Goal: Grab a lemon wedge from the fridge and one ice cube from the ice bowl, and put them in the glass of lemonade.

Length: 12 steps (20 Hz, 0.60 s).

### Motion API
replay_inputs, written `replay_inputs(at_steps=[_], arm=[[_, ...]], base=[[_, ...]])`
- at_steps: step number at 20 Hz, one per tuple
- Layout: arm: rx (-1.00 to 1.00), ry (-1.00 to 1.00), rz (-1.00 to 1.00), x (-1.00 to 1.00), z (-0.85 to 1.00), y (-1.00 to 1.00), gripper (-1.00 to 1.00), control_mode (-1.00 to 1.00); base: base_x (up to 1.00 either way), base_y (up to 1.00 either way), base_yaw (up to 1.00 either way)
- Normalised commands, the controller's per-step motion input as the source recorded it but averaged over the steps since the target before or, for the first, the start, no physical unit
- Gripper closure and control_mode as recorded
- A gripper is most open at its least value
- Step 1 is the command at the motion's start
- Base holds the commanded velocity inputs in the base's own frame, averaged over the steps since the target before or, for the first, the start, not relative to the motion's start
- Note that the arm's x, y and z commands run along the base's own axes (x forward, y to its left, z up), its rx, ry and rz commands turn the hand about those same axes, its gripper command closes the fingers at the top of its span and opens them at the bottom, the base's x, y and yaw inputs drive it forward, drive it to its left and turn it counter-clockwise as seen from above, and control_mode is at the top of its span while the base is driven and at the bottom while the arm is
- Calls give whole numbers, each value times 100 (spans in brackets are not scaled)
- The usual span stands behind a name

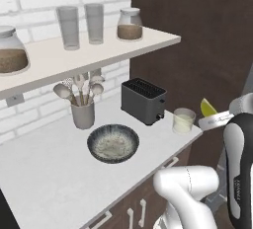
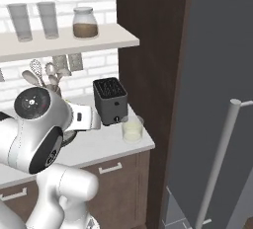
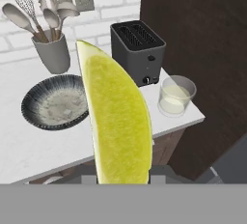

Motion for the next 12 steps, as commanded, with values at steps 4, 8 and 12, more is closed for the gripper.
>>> replay_inputs(at_steps=[4,8,12], arm=[[0,0,0,1,0,0,100,-100],[0,0,0,0,0,0,100,-100],[0,0,0,0,0,0,100,-100]], base=[[8,0,0],[0,0,0],[0,0,0]])
